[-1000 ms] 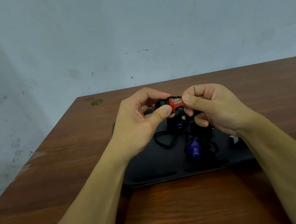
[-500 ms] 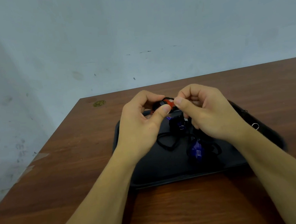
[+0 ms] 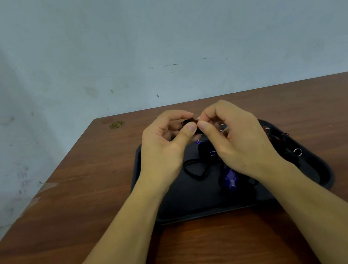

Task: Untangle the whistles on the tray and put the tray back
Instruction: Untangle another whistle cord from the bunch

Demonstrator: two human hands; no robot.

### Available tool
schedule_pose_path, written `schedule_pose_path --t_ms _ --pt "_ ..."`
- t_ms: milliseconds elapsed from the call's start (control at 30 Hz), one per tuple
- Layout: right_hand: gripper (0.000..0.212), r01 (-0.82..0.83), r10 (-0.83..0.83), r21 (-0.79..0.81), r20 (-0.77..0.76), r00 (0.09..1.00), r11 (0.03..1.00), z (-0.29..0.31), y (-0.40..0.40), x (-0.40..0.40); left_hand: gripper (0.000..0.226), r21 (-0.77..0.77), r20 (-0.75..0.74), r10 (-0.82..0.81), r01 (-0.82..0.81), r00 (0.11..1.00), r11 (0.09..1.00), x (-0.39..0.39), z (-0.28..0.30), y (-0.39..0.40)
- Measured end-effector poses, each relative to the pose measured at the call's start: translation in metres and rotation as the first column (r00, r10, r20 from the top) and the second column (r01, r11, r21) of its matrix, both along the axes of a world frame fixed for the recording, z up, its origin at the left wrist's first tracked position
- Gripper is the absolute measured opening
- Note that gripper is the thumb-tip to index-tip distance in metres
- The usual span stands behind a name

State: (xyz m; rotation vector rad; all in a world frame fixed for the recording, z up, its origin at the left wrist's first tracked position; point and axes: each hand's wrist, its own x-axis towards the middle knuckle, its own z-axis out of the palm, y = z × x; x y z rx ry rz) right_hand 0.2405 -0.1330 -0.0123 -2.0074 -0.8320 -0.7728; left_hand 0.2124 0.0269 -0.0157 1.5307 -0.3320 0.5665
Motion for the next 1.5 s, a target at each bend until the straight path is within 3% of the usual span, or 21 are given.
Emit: schedule_pose_path --t_ms 100,333,533,767,900,1000,1100,1233,1300,1367,1433,1500 --pt "0.009 -0.048 0.048 -0.002 -0.020 0.999 0.999 -0.002 -0.001 0.002 0.010 -0.152 -0.062 -0.052 0.042 0.997 0.988 -0.002 0.002 0.001" --pt "0.019 -0.183 0.215 0.179 -0.180 0.960 0.967 -0.002 -0.001 0.001 0.011 -0.366 -0.130 -0.135 0.079 0.982 0.927 -0.002 0.005 0.001" --pt "0.016 -0.160 0.197 0.184 -0.207 0.958 0.970 -0.002 0.003 0.000 0.005 -0.413 -0.158 -0.160 0.082 0.974 0.907 -0.003 0.004 -0.003" --pt "0.013 -0.123 0.157 0.205 -0.158 0.975 0.971 -0.002 0.005 -0.001 0.004 -0.420 -0.225 -0.147 0.040 0.963 0.907 -0.005 0.005 -0.006" --pt "0.013 -0.131 0.138 0.199 -0.023 0.990 0.971 -0.006 0.010 0.002 0.015 -0.580 -0.276 -0.281 0.074 0.919 0.812 -0.006 0.006 -0.007" --pt "0.013 -0.119 0.139 0.213 -0.083 0.987 0.970 -0.009 0.013 0.002 0.018 -0.611 -0.302 -0.331 0.084 0.894 0.787 -0.004 0.005 -0.005" --pt "0.011 -0.096 0.174 0.278 -0.271 0.947 0.956 -0.014 0.012 0.004 0.015 -0.553 -0.329 -0.277 0.053 0.903 0.831 -0.002 0.004 -0.003" --pt "0.012 -0.104 0.210 0.314 -0.328 0.921 0.944 -0.014 0.005 0.007 0.003 -0.348 -0.292 -0.158 0.049 0.943 0.936 -0.004 0.005 0.000" --pt "0.011 -0.110 0.242 0.370 -0.331 0.912 0.922 -0.011 0.002 0.008 0.002 -0.218 -0.276 -0.086 0.025 0.957 0.976 -0.003 0.006 0.003" --pt "0.011 -0.089 0.230 0.380 -0.343 0.911 0.921 -0.011 0.002 0.010 0.006 0.012 -0.236 0.044 -0.043 0.971 0.999 0.001 0.003 0.009" --pt "0.016 -0.039 0.165 0.331 -0.360 0.918 0.943 -0.013 0.000 0.013 0.009 0.293 -0.150 0.183 -0.133 0.972 0.947 0.005 -0.002 0.016" --pt "0.018 0.011 0.086 0.251 -0.371 0.925 0.968 -0.012 -0.001 0.015 0.013 0.482 -0.066 0.290 -0.225 0.955 0.847 0.007 -0.003 0.020"
